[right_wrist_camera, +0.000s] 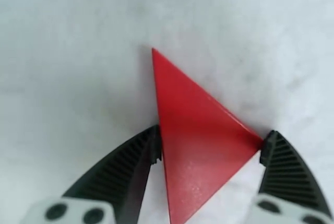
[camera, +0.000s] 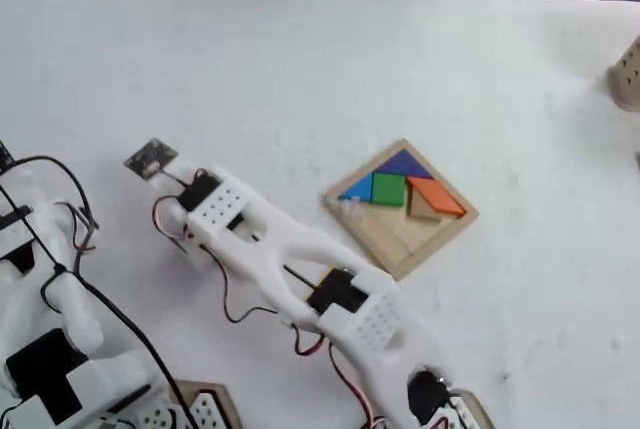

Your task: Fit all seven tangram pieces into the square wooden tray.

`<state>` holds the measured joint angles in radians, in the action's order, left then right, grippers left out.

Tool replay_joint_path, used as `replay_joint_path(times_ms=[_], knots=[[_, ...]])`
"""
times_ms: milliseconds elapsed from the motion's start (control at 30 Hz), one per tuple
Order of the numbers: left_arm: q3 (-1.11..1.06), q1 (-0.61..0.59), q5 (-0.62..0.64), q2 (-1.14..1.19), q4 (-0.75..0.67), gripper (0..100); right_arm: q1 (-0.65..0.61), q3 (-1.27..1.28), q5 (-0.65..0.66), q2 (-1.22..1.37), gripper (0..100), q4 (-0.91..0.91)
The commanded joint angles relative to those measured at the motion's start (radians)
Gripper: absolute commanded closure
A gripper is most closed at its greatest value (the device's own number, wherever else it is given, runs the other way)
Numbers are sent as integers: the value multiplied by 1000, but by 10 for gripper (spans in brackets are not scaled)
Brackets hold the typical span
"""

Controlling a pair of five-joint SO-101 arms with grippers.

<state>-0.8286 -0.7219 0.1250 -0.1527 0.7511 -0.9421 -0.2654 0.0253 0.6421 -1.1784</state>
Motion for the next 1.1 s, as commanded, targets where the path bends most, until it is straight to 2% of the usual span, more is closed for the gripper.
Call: replay_joint_path(times_ms=[0,200,367,467,700,1067], knots=[[52,15,9,-2,-21,832,16,-157,3,61,700,-87],[52,15,9,-2,-21,832,16,-285,3,142,717,-182],[52,15,8,-2,-21,832,21,-298,-6,150,866,-188],[52,15,8,-2,-21,832,21,-298,-6,150,916,-193],[52,15,8,-2,-21,832,27,-292,-8,117,921,-211],[51,15,8,-2,-21,832,128,-292,-35,25,921,-297]])
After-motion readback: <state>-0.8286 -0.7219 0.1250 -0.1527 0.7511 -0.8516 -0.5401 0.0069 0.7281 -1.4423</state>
